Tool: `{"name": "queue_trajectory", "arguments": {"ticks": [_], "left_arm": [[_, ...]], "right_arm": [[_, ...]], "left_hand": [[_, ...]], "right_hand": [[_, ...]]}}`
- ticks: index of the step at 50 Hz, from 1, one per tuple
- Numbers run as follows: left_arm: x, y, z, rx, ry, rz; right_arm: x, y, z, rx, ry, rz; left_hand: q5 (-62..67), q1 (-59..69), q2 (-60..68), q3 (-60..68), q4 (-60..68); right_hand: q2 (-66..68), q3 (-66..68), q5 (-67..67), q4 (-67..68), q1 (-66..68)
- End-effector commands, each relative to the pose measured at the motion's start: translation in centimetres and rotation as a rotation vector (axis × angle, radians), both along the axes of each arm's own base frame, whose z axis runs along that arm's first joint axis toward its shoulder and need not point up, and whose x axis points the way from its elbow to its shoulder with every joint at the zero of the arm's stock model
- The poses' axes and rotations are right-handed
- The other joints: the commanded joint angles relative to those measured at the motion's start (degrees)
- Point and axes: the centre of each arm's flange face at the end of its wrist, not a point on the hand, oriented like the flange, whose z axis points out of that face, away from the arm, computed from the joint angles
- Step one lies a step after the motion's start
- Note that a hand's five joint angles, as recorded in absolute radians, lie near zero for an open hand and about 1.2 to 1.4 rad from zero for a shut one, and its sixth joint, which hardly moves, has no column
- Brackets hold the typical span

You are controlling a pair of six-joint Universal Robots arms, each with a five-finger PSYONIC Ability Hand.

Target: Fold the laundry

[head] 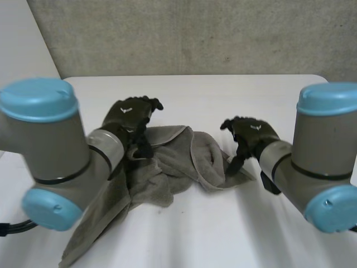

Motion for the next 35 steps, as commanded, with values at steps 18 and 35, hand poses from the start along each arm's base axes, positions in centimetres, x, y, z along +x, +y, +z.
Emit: {"name": "queue_trajectory", "arguments": {"ticks": [18, 35], "left_arm": [[-0.8, -4.9, -6.6, -0.010, -0.155, 0.132], [0.1, -4.5, -3.3, -0.055, -0.107, 0.149]], "right_arm": [[-1.0, 3.6, -5.6, -0.025, 0.067, 0.069], [-1.1, 2.9, -7.0, -0.077, 0.141, 0.055]], "left_hand": [[7.65, 7.44, 7.57, 7.50, 7.52], [10.84, 10.64, 10.76, 10.70, 10.72]], "right_hand": [[-2.86, -2.15, -3.87, -3.20, -1.92], [-2.86, -2.15, -3.87, -3.20, -1.92]]}}
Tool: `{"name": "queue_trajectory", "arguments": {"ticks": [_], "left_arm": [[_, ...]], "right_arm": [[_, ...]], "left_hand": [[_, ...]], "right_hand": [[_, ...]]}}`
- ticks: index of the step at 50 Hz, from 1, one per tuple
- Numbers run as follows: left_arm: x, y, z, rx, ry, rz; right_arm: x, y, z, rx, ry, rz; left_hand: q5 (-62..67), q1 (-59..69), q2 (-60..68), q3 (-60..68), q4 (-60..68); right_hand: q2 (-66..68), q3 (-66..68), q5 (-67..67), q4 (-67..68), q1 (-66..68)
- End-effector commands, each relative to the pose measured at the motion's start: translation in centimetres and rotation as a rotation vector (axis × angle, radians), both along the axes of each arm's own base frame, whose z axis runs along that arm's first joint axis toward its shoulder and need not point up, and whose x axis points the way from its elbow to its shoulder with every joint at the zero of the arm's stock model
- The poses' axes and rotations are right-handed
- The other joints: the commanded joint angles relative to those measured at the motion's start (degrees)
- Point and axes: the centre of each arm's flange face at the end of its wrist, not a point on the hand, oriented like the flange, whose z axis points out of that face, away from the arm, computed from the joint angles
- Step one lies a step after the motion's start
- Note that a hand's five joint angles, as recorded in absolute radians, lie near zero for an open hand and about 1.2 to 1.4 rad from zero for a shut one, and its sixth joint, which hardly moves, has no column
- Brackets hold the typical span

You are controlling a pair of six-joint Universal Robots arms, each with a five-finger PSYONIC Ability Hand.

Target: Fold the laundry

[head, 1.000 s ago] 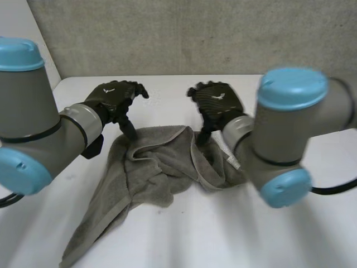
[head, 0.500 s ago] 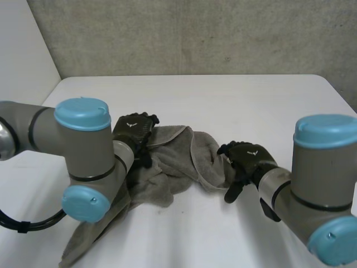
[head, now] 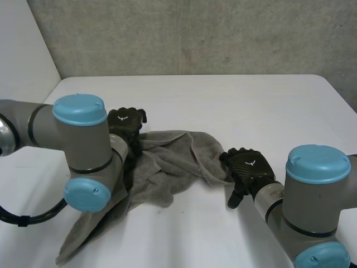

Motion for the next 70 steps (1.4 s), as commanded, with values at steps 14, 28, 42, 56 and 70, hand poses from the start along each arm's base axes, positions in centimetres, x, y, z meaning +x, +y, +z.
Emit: {"name": "queue_trajectory", "arguments": {"ticks": [14, 28, 42, 56, 70], "left_arm": [[-0.6, -0.5, 1.6, -0.044, 0.033, -0.010], [-1.4, -1.5, -1.8, 0.005, 0.004, -0.014], [-1.1, -1.9, -2.7, 0.018, -0.017, -0.004], [0.0, -0.4, 4.1, -0.061, 0.030, -0.007], [2.1, 6.0, 15.9, -0.145, 0.005, -0.186]], "right_arm": [[0.6, -0.3, -0.5, -0.073, 0.000, 0.008], [0.6, -0.6, -0.7, -0.115, 0.056, 0.020], [1.0, -1.2, -0.5, -0.166, 0.033, 0.021], [1.2, -2.8, 1.2, -0.241, -0.004, 0.009], [-3.4, -6.0, 14.8, -0.460, 0.037, -0.057]], "left_hand": [[3.64, 3.82, 3.77, 3.76, 3.74], [4.14, 4.33, 4.27, 4.27, 4.24], [35.43, 35.62, 35.56, 35.55, 35.53], [54.41, 54.60, 54.54, 54.54, 54.52], [54.41, 54.60, 54.54, 54.54, 54.52]], "right_hand": [[6.47, 7.18, 5.47, 6.13, 7.41], [6.64, 7.35, 5.64, 6.30, 7.58], [32.88, 33.59, 31.88, 32.54, 33.82], [67.14, 67.85, 66.13, 66.80, 68.08], [67.14, 67.85, 66.13, 66.80, 68.08]]}}
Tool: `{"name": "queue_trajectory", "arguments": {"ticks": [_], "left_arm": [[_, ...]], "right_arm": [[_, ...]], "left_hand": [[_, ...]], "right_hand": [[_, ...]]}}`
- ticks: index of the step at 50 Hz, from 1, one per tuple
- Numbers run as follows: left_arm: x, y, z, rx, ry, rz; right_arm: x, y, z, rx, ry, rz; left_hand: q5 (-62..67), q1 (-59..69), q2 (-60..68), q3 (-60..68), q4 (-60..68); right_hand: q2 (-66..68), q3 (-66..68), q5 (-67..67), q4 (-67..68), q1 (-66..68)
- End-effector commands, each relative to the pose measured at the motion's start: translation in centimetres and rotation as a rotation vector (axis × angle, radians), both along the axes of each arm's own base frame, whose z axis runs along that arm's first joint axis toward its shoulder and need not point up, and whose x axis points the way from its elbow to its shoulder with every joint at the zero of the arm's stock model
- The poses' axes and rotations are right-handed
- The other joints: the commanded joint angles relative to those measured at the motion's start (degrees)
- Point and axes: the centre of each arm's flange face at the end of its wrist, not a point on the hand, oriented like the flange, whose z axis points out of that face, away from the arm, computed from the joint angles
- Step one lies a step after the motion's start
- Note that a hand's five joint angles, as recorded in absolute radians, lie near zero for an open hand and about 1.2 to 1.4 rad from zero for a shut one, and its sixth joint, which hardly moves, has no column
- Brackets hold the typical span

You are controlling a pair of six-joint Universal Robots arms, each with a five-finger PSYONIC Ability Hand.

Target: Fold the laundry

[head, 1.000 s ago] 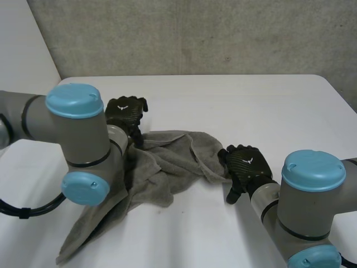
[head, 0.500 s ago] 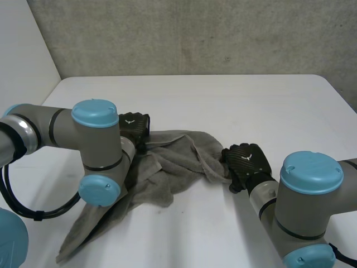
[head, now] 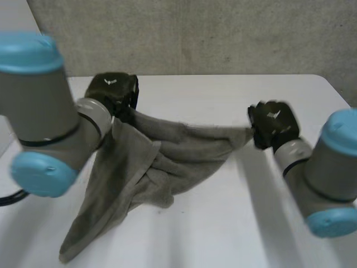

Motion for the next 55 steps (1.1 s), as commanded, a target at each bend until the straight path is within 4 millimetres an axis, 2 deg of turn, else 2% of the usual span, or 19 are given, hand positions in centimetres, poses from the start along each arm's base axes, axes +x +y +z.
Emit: {"name": "queue_trajectory", "arguments": {"ticks": [1, 3, 9, 15, 20, 25, 28, 30, 36, 39, 41, 42, 43, 44, 45, 46, 47, 49, 55], "left_arm": [[0.9, 3.2, 5.3, -0.056, -0.020, -0.110], [1.5, 4.3, 8.0, -0.109, -0.010, -0.136], [2.6, 6.6, 12.3, -0.192, 0.037, -0.178], [4.0, 5.4, 12.0, -0.162, 0.019, -0.141], [5.7, 2.6, 9.1, -0.050, -0.022, -0.085], [5.6, -1.3, 1.3, 0.189, -0.090, -0.088], [5.4, -2.1, -0.8, 0.246, -0.108, -0.087], [5.1, -3.6, -4.5, 0.331, -0.143, -0.094], [4.2, -6.4, -6.9, 0.291, -0.182, -0.104], [3.6, -9.2, -5.2, 0.121, -0.165, -0.082], [3.1, -11.8, -0.5, -0.139, -0.109, -0.009], [3.1, -11.8, -0.5, -0.140, -0.108, -0.008], [3.0, -12.7, 2.6, -0.276, -0.064, 0.033], [3.0, -12.7, 2.6, -0.278, -0.064, 0.033], [3.0, -12.9, 6.1, -0.416, -0.016, 0.061], [3.2, -12.5, 9.8, -0.553, 0.034, 0.080], [3.2, -12.5, 9.8, -0.555, 0.034, 0.080], [3.7, -10.8, 15.3, -0.758, 0.116, 0.095], [3.8, -8.3, 17.8, -0.843, 0.164, 0.083]], "right_arm": [[-1.9, 0.0, 7.9, -0.108, 0.038, 0.010], [-2.7, 0.8, 11.7, -0.141, 0.050, 0.036], [-3.4, 2.9, 17.4, -0.204, 0.042, 0.100], [-3.7, 3.6, 18.0, -0.191, 0.091, 0.124], [-3.8, 2.6, 15.6, -0.118, 0.179, 0.130], [-2.6, -1.1, 8.3, 0.084, 0.307, 0.163], [-2.4, -2.0, 7.0, 0.116, 0.324, 0.162], [-1.9, -3.6, 4.4, 0.168, 0.347, 0.154], [-1.1, -5.8, 2.9, 0.154, 0.356, 0.110], [0.0, -8.1, 4.8, -0.017, 0.315, 0.050], [0.8, -10.4, 9.4, -0.289, 0.218, -0.065], [0.8, -10.4, 9.4, -0.291, 0.217, -0.066], [0.8, -11.1, 12.3, -0.437, 0.165, -0.136], [0.6, -11.3, 15.3, -0.575, 0.104, -0.193], [0.6, -11.3, 15.4, -0.576, 0.103, -0.193], [0.3, -10.9, 18.5, -0.708, 0.039, -0.232], [0.3, -10.9, 18.6, -0.710, 0.038, -0.233], [-0.3, -9.3, 23.3, -0.899, -0.055, -0.268], [-0.9, -7.6, 25.0, -0.954, -0.091, -0.264]], "left_hand": [[11.19, 12.75, 10.33, 10.37, 10.32], [11.19, 12.75, 10.33, 10.37, 10.32], [11.19, 12.75, 10.33, 10.37, 10.32], [11.19, 12.75, 10.33, 10.37, 10.32], [11.19, 12.75, 10.33, 10.37, 10.32], [11.19, 12.75, 10.33, 10.37, 10.32], [11.19, 12.75, 10.33, 10.37, 10.32], [11.19, 12.75, 10.33, 10.37, 10.32], [11.19, 12.75, 10.33, 10.37, 10.32], [11.19, 12.75, 10.33, 10.37, 10.32], [11.19, 12.75, 10.33, 10.37, 10.32], [11.19, 12.75, 10.33, 10.37, 10.32], [11.19, 12.75, 10.33, 10.37, 10.32], [11.19, 12.75, 10.33, 10.37, 10.32], [11.19, 12.75, 10.33, 10.37, 10.32], [11.19, 12.75, 10.33, 10.37, 10.32], [11.19, 12.75, 10.33, 10.37, 10.32], [11.19, 12.75, 10.33, 10.37, 10.32], [11.19, 12.75, 10.33, 10.37, 10.32]], "right_hand": [[12.57, 12.30, 13.70, 11.88, 24.03], [12.57, 12.30, 13.70, 11.88, 24.03], [12.57, 12.30, 13.70, 11.88, 24.03], [12.57, 12.30, 13.70, 11.88, 24.03], [12.57, 12.30, 13.70, 11.88, 24.03], [12.57, 12.30, 13.70, 11.88, 24.03], [12.57, 12.30, 13.70, 11.88, 24.03], [12.57, 12.30, 13.70, 11.88, 24.03], [12.57, 12.30, 13.70, 11.88, 24.03], [12.57, 12.30, 13.70, 11.88, 24.03], [12.57, 12.30, 13.70, 11.88, 24.03], [12.57, 12.30, 13.70, 11.88, 24.03], [12.57, 12.30, 13.70, 11.88, 24.03], [12.57, 12.30, 13.70, 11.88, 24.03], [12.57, 12.30, 13.70, 11.88, 24.03], [12.57, 12.30, 13.70, 11.88, 24.03], [12.57, 12.30, 13.70, 11.88, 24.03], [12.57, 12.30, 13.70, 11.88, 24.03], [12.57, 12.30, 13.70, 11.88, 24.03]]}}
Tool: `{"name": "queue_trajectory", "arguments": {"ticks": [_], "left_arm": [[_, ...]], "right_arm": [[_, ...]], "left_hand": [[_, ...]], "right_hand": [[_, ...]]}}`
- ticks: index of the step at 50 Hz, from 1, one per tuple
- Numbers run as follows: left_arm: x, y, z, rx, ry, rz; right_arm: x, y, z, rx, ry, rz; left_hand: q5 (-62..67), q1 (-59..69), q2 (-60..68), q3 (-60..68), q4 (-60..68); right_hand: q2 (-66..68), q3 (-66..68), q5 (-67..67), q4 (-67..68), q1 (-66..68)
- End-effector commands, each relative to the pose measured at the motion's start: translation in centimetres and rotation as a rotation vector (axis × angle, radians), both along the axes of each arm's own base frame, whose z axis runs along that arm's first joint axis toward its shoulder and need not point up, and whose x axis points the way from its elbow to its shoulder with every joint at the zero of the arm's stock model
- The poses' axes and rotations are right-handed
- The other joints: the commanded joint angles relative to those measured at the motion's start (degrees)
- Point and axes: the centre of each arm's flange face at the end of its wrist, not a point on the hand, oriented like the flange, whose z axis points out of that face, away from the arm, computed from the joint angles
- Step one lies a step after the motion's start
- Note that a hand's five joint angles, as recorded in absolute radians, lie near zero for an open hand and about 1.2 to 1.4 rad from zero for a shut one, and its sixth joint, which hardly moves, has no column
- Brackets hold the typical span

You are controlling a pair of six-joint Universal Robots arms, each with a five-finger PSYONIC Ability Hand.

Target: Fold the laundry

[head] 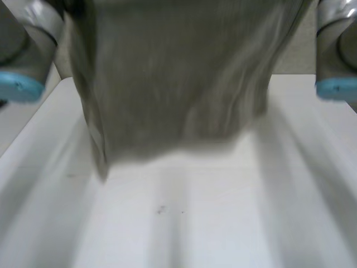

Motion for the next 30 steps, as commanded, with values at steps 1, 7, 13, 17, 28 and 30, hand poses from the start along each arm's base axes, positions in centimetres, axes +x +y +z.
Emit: {"name": "queue_trajectory", "arguments": {"ticks": [1, 7, 13, 17, 28, 30], "left_arm": [[0.6, 4.4, 7.1, -0.251, 0.105, -0.025], [1.3, 4.2, 0.1, -0.029, 0.054, -0.020], [1.9, 5.9, -9.6, 0.253, -0.049, -0.066], [2.4, 7.2, -13.6, 0.372, -0.088, -0.097], [3.4, 10.7, -23.6, 0.694, -0.174, -0.102], [3.5, 11.1, -23.9, 0.708, -0.177, -0.102]], "right_arm": [[-1.2, 3.3, 5.5, -0.220, -0.083, 0.008], [-0.6, 3.4, -0.2, -0.040, 0.021, 0.062], [-0.9, 4.7, -9.4, 0.315, 0.157, 0.118], [-1.2, 6.3, -14.4, 0.515, 0.219, 0.143], [-2.0, 9.1, -23.9, 0.845, 0.306, 0.169], [-2.1, 9.2, -23.8, 0.847, 0.305, 0.168]], "left_hand": [[10.69, 12.13, 10.27, 10.32, 10.28], [10.69, 12.13, 10.27, 10.32, 10.28], [10.69, 12.13, 10.27, 10.32, 10.28], [10.69, 12.13, 10.27, 10.32, 10.28], [10.69, 12.13, 10.27, 10.32, 10.28], [10.69, 12.13, 10.27, 10.32, 10.28]], "right_hand": [[12.57, 11.99, 13.35, 11.72, 24.03], [12.57, 11.99, 13.35, 11.72, 24.03], [12.57, 11.99, 13.35, 11.72, 24.03], [12.57, 11.99, 13.35, 11.72, 24.03], [12.57, 11.99, 13.35, 11.72, 24.03], [12.57, 11.99, 13.35, 11.72, 24.03]]}}
